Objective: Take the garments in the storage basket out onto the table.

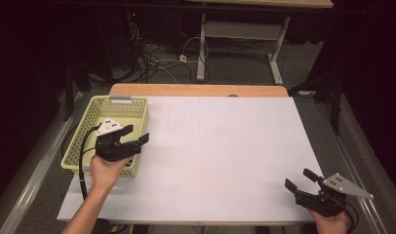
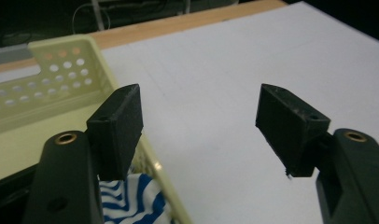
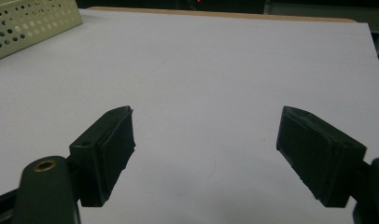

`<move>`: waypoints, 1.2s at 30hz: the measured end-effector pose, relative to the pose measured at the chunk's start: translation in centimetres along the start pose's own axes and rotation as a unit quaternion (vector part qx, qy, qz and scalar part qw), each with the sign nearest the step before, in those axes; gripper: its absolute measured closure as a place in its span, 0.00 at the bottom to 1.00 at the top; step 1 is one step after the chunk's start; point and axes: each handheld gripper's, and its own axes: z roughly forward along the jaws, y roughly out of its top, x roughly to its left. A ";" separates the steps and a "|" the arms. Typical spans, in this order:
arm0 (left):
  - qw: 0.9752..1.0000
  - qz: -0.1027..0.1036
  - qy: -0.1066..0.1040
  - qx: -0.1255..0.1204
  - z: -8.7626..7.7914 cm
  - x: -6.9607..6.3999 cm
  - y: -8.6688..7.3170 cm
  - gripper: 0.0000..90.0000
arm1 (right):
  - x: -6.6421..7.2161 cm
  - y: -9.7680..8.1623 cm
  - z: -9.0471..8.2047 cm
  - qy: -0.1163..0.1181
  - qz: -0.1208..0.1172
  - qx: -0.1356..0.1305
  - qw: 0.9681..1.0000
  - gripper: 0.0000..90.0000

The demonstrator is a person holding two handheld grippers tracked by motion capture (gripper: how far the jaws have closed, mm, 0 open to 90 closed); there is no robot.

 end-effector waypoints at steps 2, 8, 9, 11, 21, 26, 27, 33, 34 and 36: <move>1.000 -0.001 0.007 0.017 0.1 0.4 0.2 0.32 | 0.0 0.0 0.0 -0.001 -0.001 0.000 1.000 0.22; 0.998 -0.001 0.026 0.056 0.1 1.3 0.2 0.29 | 0.0 0.0 0.0 0.001 0.001 -0.002 1.000 0.22; 0.998 0.000 0.029 0.061 0.1 1.4 0.2 0.29 | 0.0 0.0 0.0 0.001 0.000 -0.001 1.000 0.22; 0.997 0.002 0.036 0.070 0.1 1.6 0.1 0.27 | 0.0 0.0 0.1 0.002 0.001 0.001 1.000 0.22; 0.993 -0.012 0.046 0.104 0.0 3.0 -0.4 0.24 | -0.1 0.1 0.2 0.004 0.000 0.001 1.000 0.22; 0.992 -0.031 0.027 0.117 0.1 3.7 -0.8 0.21 | 0.0 0.1 0.2 0.003 0.000 -0.001 1.000 0.22; 0.992 -0.035 0.024 0.120 0.1 3.8 -0.9 0.21 | 0.0 0.1 0.2 0.003 -0.001 0.000 1.000 0.22; 0.989 -0.039 0.028 0.143 0.3 4.3 -1.7 0.17 | 0.0 0.1 0.2 0.004 -0.001 0.001 1.000 0.22; 0.989 -0.039 0.028 0.143 0.3 4.3 -1.7 0.17 | 0.0 0.1 0.2 0.004 -0.001 0.001 1.000 0.22; 0.988 -0.042 0.028 0.147 0.4 4.4 -1.9 0.17 | 0.0 0.1 0.2 0.003 -0.001 0.000 1.000 0.22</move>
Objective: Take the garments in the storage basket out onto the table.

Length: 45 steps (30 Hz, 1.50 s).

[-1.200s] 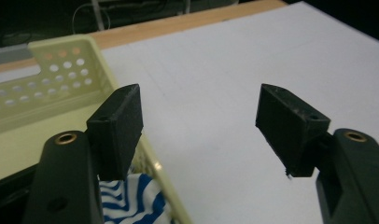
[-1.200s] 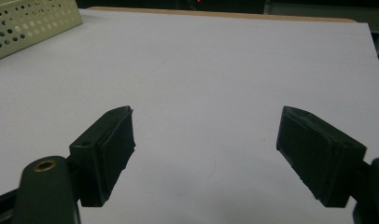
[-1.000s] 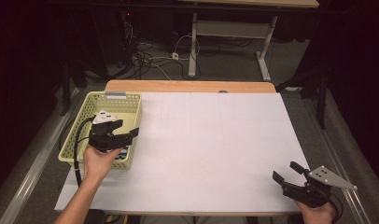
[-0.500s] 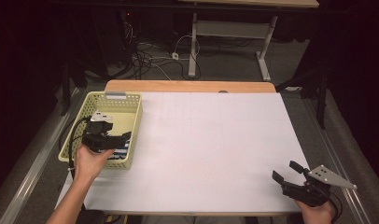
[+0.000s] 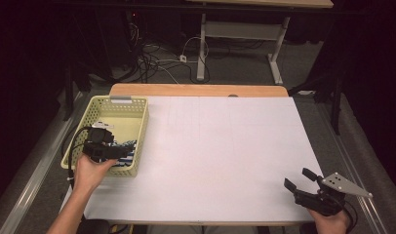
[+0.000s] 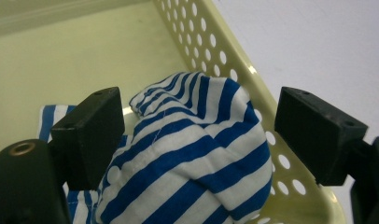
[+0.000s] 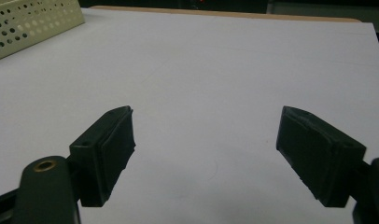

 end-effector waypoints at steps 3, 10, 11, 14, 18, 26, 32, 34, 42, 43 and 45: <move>1.000 0.001 0.001 0.004 0.2 0.0 -0.2 0.17 | 0.0 0.0 0.0 0.000 0.000 0.001 1.000 0.22; 1.000 0.003 0.001 0.028 0.9 0.0 -0.5 0.15 | 0.0 0.0 0.0 -0.001 0.002 0.002 1.000 0.22; 0.999 0.004 0.003 0.032 1.0 0.0 -0.5 0.15 | 0.0 0.0 0.0 -0.001 0.001 0.002 1.000 0.22; 0.999 0.003 0.008 0.040 1.2 0.1 -0.5 0.15 | 0.0 0.0 0.0 -0.001 0.001 0.002 1.000 0.22; 0.999 0.002 0.012 0.048 1.6 0.2 -0.5 0.15 | -0.1 0.0 0.0 0.000 0.002 0.002 1.000 0.22; 0.997 -0.006 0.012 0.076 2.2 0.5 -0.3 0.16 | 0.0 0.0 0.0 -0.001 0.002 0.000 1.000 0.22; 0.995 -0.020 0.006 0.100 2.4 0.5 -0.2 0.20 | 0.0 0.0 0.0 -0.001 0.001 0.000 1.000 0.22; 0.994 -0.022 0.005 0.105 2.5 0.5 -0.2 0.22 | 0.0 0.0 0.0 -0.001 0.001 0.000 1.000 0.22; 0.993 -0.033 -0.006 0.117 2.5 0.5 -0.2 0.43 | -0.1 0.0 0.0 0.000 0.001 0.001 1.000 0.23; 0.992 -0.033 -0.008 0.119 2.4 0.5 -0.2 0.47 | -0.1 0.0 0.0 0.000 0.001 0.001 1.000 0.23; 0.992 -0.031 -0.011 0.121 2.3 0.4 -0.2 0.55 | 0.0 0.0 0.0 0.000 0.001 0.001 1.000 0.23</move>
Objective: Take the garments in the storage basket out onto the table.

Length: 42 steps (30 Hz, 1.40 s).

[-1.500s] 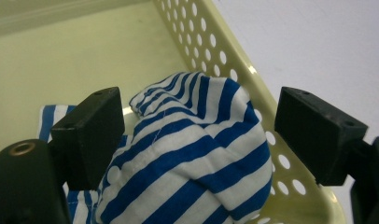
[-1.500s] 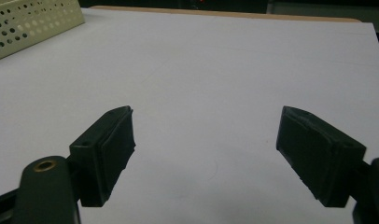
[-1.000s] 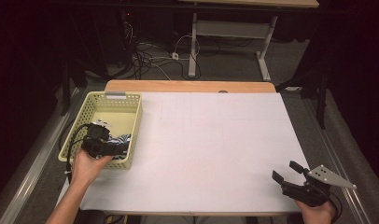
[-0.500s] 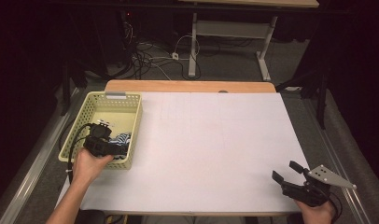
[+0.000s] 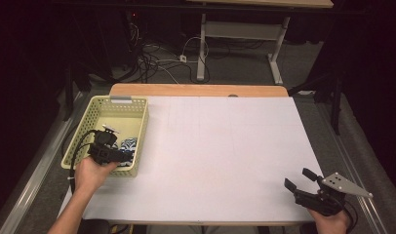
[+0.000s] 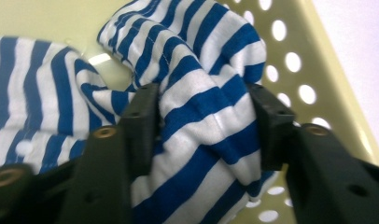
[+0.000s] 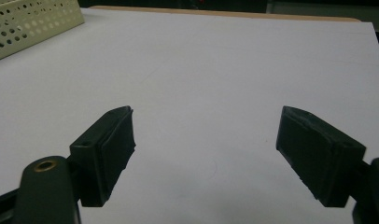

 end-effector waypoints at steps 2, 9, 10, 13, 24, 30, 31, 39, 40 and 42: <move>1.000 0.004 0.000 0.001 -0.1 -0.1 0.1 0.61 | 0.0 0.0 0.0 0.000 0.000 0.000 1.000 0.23; 1.000 0.007 -0.007 -0.003 -0.6 -0.1 0.3 0.72 | 0.0 0.0 0.0 0.001 0.001 0.001 1.000 0.23; 1.000 0.005 -0.010 -0.006 -0.7 0.0 0.2 0.72 | 0.0 0.0 0.0 0.001 0.001 0.001 1.000 0.23; 1.000 -0.001 -0.016 -0.018 -1.2 0.3 0.1 0.73 | 0.0 0.0 0.0 0.000 0.001 0.001 1.000 0.23; 0.997 0.016 -0.013 -0.068 -3.9 -0.2 0.5 0.75 | 0.0 0.0 0.1 0.000 0.000 0.002 1.000 0.23; 0.996 0.017 -0.015 -0.085 -5.1 -0.2 0.7 0.75 | 0.0 0.0 0.1 0.000 0.000 0.002 1.000 0.23; 0.996 0.016 -0.016 -0.087 -5.3 -0.2 0.7 0.75 | 0.0 0.0 0.0 0.000 -0.001 0.001 1.000 0.23; 0.994 0.020 -0.025 -0.104 -7.2 -0.2 1.1 0.76 | 0.0 0.0 0.1 0.002 0.002 0.002 1.000 0.23; 0.994 0.021 -0.024 -0.106 -7.4 -0.2 1.2 0.76 | 0.0 0.0 0.1 0.001 0.001 0.002 1.000 0.23; 0.994 0.022 -0.025 -0.108 -7.8 -0.3 1.3 0.76 | 0.0 0.0 0.0 0.001 0.001 0.001 1.000 0.23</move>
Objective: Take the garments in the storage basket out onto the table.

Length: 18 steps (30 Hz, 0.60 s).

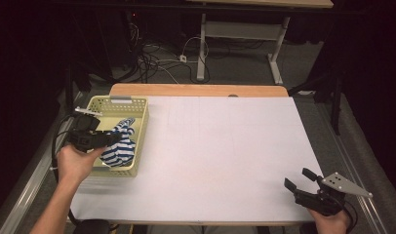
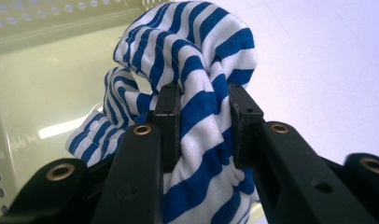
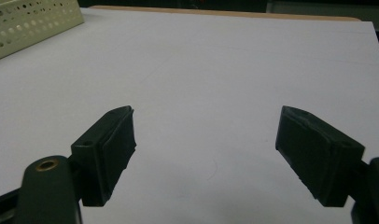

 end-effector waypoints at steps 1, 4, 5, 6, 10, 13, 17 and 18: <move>1.000 0.000 -0.001 0.000 -0.2 -0.1 0.1 0.76 | 0.0 0.0 0.0 0.000 0.000 0.000 1.000 0.23; 1.000 0.007 0.001 -0.003 -0.6 -0.4 0.4 0.76 | 0.0 0.0 0.0 0.001 0.001 0.001 1.000 0.23; 1.000 0.008 0.000 -0.006 -0.7 -0.5 0.5 0.76 | 0.0 0.0 0.0 0.001 0.002 0.000 1.000 0.23; 1.000 0.008 -0.002 -0.009 -0.9 -0.6 0.6 0.76 | -0.1 0.0 0.0 0.002 0.002 0.001 1.000 0.23; 1.000 0.016 -0.005 -0.016 -1.5 -1.3 1.0 0.76 | 0.0 0.0 0.0 0.002 -0.001 0.001 1.000 0.23; 0.999 0.024 -0.009 -0.022 -2.0 -1.8 1.3 0.76 | 0.0 0.0 0.0 0.001 -0.001 0.000 1.000 0.23; 0.999 0.028 -0.023 -0.032 -2.8 -2.2 1.9 0.76 | 0.0 0.0 0.0 0.001 0.000 0.002 1.000 0.23; 0.999 0.030 -0.024 -0.033 -2.9 -2.4 2.0 0.76 | 0.0 0.0 0.0 0.001 -0.001 0.002 1.000 0.23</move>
